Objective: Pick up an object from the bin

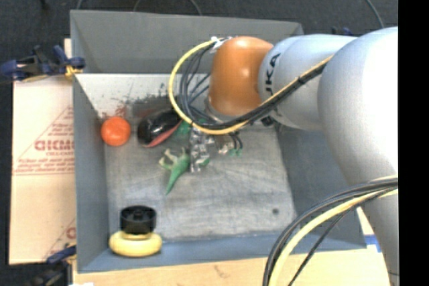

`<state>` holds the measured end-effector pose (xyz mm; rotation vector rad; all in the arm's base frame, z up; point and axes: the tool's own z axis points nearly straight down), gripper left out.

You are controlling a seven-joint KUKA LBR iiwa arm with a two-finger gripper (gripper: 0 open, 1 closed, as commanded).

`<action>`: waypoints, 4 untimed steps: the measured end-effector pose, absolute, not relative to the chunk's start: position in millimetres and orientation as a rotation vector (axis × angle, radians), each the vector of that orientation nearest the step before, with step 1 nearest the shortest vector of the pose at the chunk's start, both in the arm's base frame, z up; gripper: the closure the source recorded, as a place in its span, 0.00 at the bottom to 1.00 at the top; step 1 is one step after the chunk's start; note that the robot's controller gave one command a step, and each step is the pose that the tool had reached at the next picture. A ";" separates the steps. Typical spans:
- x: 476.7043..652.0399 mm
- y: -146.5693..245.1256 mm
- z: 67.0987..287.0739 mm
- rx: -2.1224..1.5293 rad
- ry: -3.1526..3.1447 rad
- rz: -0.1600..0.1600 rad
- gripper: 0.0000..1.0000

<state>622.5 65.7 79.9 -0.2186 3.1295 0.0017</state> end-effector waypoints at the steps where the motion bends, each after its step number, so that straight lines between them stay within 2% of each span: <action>1: 608.7 65.5 124.2 -0.190 3.142 0.002 1.00; 2: 610.3 65.9 172.4 -0.180 3.130 0.002 1.00; 3: 602.7 68.7 191.9 -0.187 3.132 0.001 1.00; 4: 605.4 65.3 232.8 -0.174 3.136 0.001 1.00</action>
Offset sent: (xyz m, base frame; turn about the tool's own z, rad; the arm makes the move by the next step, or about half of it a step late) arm -0.0003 0.0018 0.0563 0.0509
